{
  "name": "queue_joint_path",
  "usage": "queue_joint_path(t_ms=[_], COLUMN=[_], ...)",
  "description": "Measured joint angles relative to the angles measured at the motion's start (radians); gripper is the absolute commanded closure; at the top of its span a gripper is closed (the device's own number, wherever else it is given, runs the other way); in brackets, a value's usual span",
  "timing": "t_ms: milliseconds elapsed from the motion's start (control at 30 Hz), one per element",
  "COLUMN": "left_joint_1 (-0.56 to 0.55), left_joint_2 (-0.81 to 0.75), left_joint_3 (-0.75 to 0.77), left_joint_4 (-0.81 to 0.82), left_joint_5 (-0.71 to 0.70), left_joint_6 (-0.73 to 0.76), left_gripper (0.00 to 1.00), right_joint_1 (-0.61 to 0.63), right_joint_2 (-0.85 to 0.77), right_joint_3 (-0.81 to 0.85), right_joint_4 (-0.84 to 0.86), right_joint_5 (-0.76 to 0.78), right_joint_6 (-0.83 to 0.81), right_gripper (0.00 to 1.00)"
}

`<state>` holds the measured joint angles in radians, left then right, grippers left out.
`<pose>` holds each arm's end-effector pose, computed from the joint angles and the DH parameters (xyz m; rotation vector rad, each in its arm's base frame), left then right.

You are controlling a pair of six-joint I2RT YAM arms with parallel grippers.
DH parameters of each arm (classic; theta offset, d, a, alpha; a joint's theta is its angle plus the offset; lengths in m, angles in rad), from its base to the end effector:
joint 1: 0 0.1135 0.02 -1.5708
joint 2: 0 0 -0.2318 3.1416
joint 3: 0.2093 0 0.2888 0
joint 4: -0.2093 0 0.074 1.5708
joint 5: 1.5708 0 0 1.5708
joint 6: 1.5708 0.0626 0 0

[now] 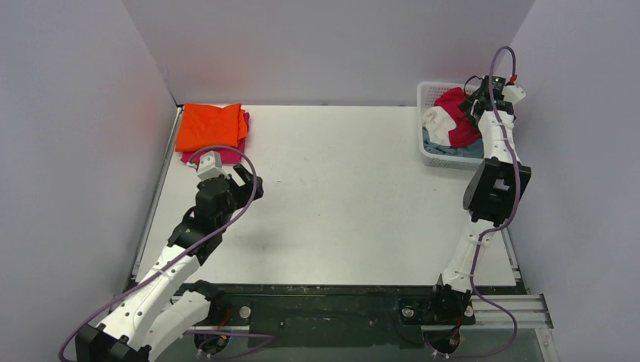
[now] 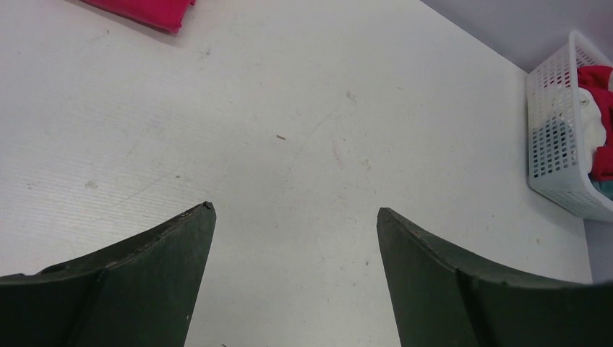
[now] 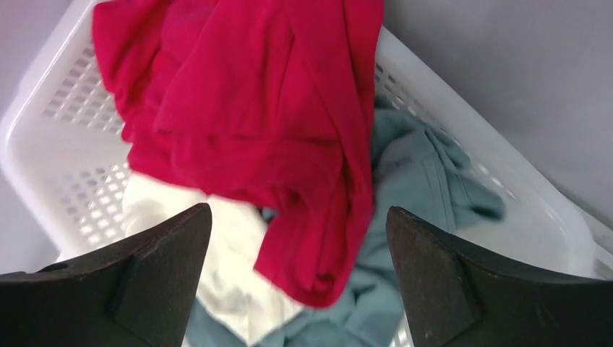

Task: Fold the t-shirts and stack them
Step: Grab crumpled tshirt from bin with the right arm

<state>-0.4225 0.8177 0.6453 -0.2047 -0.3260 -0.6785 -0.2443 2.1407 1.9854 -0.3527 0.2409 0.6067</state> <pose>0.2581 -0.0941 0.2442 -0.4621 1.8942 -0.4172 0.5312 -0.1478 0.2587 0.9827 1.8138 -0.0270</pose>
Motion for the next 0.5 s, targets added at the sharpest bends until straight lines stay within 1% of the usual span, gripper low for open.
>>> queue_joint_path(t_ms=[133, 333, 400, 433, 467, 500], left_joint_1=[0.001, 0.003, 0.005, 0.005, 0.005, 0.006], left_joint_2=[0.001, 0.024, 0.038, 0.046, 0.051, 0.059], left_joint_3=[-0.003, -0.003, -0.003, -0.003, -0.003, -0.003], left_joint_4=[0.008, 0.023, 0.028, 0.029, 0.03, 0.03], left_joint_5=[-0.001, -0.008, -0.008, -0.009, -0.009, -0.01], left_joint_6=[0.006, 0.01, 0.01, 0.01, 0.01, 0.01], left_gripper=[0.07, 0.07, 0.07, 0.07, 0.07, 0.07], right_joint_1=[-0.038, -0.053, -0.05, -0.05, -0.05, -0.05], right_joint_2=[0.118, 0.215, 0.234, 0.242, 0.249, 0.258], right_joint_3=[0.089, 0.165, 0.184, 0.193, 0.203, 0.212], right_joint_4=[0.008, 0.019, 0.033, 0.036, 0.041, 0.047], right_joint_5=[-0.069, -0.114, -0.118, -0.119, -0.119, -0.121], right_joint_6=[0.002, 0.003, 0.003, 0.005, 0.009, 0.014], right_gripper=[0.18, 0.24, 0.34, 0.44, 0.5, 0.6])
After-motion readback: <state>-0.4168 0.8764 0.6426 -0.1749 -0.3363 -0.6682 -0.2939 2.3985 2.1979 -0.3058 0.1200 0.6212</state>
